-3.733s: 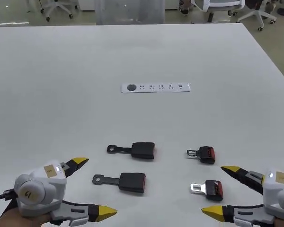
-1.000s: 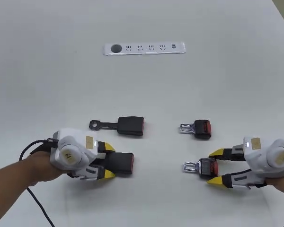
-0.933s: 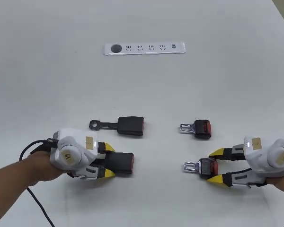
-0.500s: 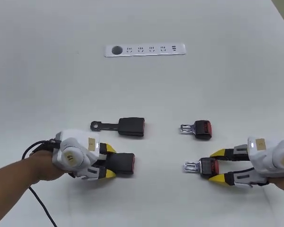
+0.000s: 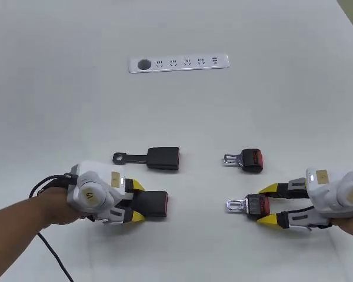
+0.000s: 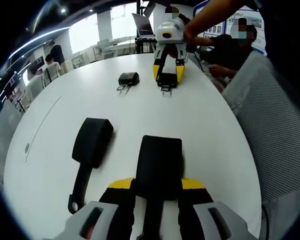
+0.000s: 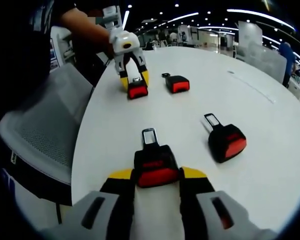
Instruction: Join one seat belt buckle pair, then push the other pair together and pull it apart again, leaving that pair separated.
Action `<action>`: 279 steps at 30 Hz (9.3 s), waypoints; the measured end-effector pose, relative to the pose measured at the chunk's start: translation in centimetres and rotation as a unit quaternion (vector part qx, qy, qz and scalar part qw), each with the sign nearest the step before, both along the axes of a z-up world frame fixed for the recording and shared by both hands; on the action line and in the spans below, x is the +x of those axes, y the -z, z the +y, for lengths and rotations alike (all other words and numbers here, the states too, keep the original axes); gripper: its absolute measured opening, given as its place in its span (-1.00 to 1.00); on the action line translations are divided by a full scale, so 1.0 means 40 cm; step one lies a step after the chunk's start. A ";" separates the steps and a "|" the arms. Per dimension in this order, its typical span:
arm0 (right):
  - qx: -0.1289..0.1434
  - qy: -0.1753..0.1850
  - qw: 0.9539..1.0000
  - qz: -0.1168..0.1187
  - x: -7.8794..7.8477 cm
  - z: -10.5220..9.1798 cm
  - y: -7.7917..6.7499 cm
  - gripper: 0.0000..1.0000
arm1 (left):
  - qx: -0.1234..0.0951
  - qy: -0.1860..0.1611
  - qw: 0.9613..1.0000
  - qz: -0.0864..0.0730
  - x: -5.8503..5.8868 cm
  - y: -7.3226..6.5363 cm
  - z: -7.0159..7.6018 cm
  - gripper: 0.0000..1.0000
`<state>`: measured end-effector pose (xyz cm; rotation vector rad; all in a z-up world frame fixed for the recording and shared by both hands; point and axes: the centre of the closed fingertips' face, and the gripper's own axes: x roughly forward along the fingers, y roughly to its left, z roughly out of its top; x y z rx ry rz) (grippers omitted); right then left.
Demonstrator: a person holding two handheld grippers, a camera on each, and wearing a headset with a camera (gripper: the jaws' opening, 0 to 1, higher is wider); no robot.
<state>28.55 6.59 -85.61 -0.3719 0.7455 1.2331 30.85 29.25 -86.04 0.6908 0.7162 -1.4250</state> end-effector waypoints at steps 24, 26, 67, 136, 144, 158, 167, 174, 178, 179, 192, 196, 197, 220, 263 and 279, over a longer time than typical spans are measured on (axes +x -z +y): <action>0.041 0.008 0.999 -0.014 0.022 0.117 -0.003 -0.29 | 0.014 -0.006 1.000 0.005 0.000 -0.003 -0.002 -0.31; 0.044 0.009 0.999 -0.013 0.022 0.129 -0.001 -0.28 | 0.015 -0.006 1.000 0.005 0.001 -0.003 -0.002 -0.31; 0.057 -0.021 0.998 -0.022 0.036 0.359 0.000 -0.28 | 0.021 -0.007 1.000 0.007 0.003 -0.003 -0.001 -0.31; 0.049 -0.025 0.998 -0.017 0.047 0.415 0.002 -0.31 | 0.022 0.030 0.999 0.004 0.002 -0.001 0.004 -0.32; 0.071 -0.034 0.996 -0.031 0.047 0.410 0.001 -0.33 | 0.001 0.027 1.000 0.006 0.004 -0.002 0.007 -0.33; 0.108 -0.031 0.993 -0.031 0.049 0.405 -0.006 -0.35 | -0.027 0.027 0.999 0.016 0.003 -0.003 0.010 -0.35; 0.111 -0.033 0.993 -0.029 0.047 0.403 -0.008 -0.35 | -0.031 0.028 0.999 0.019 0.002 -0.004 0.009 -0.36; 0.110 -0.032 0.993 -0.033 0.047 0.401 -0.007 -0.36 | -0.033 0.029 0.999 0.022 0.003 -0.003 0.010 -0.36; 0.110 -0.033 0.993 -0.032 0.047 0.400 -0.007 -0.36 | -0.033 0.031 0.999 0.023 0.003 -0.003 0.010 -0.36; 0.109 -0.034 0.993 -0.032 0.047 0.400 -0.007 -0.36 | -0.033 0.031 0.999 0.023 0.003 -0.003 0.010 -0.36; 0.106 -0.031 0.993 -0.030 0.044 0.396 -0.004 -0.35 | -0.034 0.033 0.999 0.024 0.000 -0.004 0.009 -0.37; 0.106 -0.031 0.993 -0.031 0.044 0.396 -0.004 -0.35 | -0.030 0.035 0.999 0.024 0.000 -0.003 0.011 -0.37; 0.107 -0.031 0.993 -0.031 0.044 0.396 -0.004 -0.35 | -0.030 0.034 0.999 0.025 -0.001 -0.003 0.011 -0.37; 0.086 -0.035 0.995 -0.029 0.037 0.405 -0.001 -0.30 | 0.016 0.042 0.999 0.027 -0.008 0.000 0.010 -0.33; 0.085 0.080 0.991 -0.070 0.281 0.034 -0.176 0.48 | -0.083 -0.067 0.994 -0.030 0.239 -0.226 -0.095 0.51; 0.048 0.048 0.998 -0.011 0.280 -0.007 -0.054 0.30 | -0.032 -0.034 0.999 0.012 0.261 -0.046 -0.108 0.31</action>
